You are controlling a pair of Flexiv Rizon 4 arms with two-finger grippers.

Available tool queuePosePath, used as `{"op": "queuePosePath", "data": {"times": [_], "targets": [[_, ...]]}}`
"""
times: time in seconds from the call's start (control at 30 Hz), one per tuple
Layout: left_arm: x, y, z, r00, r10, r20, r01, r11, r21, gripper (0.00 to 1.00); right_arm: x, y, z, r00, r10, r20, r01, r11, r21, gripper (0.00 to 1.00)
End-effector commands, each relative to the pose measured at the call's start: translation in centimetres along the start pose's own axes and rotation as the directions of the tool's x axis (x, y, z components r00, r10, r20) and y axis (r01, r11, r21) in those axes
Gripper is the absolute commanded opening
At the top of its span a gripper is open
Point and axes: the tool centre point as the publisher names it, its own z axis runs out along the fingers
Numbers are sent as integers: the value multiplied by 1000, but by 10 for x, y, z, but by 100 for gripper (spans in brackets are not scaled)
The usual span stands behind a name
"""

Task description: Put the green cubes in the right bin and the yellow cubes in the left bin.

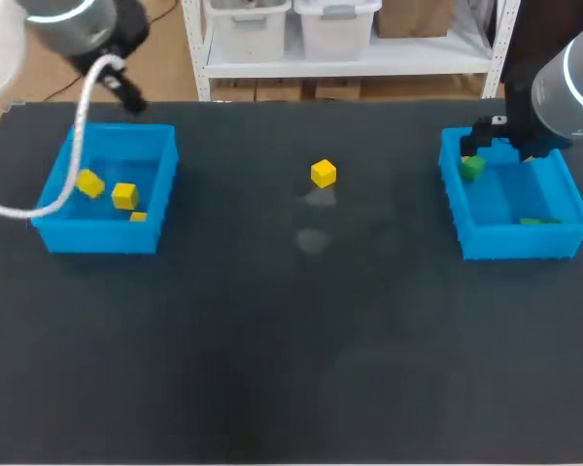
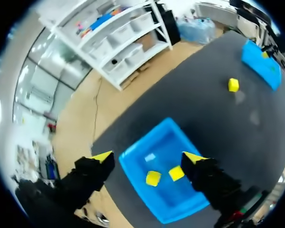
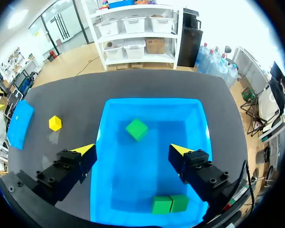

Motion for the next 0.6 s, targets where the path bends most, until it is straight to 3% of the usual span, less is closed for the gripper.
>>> {"op": "queuePosePath", "data": {"times": [0.03, 0.13, 0.2, 0.23, 0.37, 0.47, 0.5, 0.6], "targets": [[-46, -26, -5, 931, 363, 47, -361, 932, -31, 100, 1, 0, 0, 1000, 1, 4, -1, 1000, 3, 100], [-67, -52, -7, 843, 525, 111, -527, 849, -13, 100, 1, 0, 0, 1000, 1, 4, -1, 1000, 3, 100], [-78, -71, -8, 759, 633, 149, -639, 769, -11, 100, 1, 0, 0, 1000, 1, 4, -1, 1000, 3, 100], [-81, -76, -8, 734, 662, 151, -667, 745, -19, 100, 1, 0, 0, 1000, 1, 4, -1, 1000, 3, 100], [-95, -105, -4, 545, 820, 172, -828, 559, -45, 100, 1, 0, 0, 1000, 1, 4, -1, 1000, 3, 100], [-104, -120, -2, 442, 877, 188, -888, 457, -44, 100, 1, 0, 0, 1000, 1, 4, -1, 1000, 3, 100], [-107, -123, -1, 414, 890, 190, -902, 429, -45, 100, 1, 0, 0, 1000, 1, 4, -1, 1000, 3, 100], [-119, -133, -1, 366, 909, 200, -923, 382, -47, 100, 1, 0, 0, 1000, 1, 4, -1, 1000, 3, 100]]}}
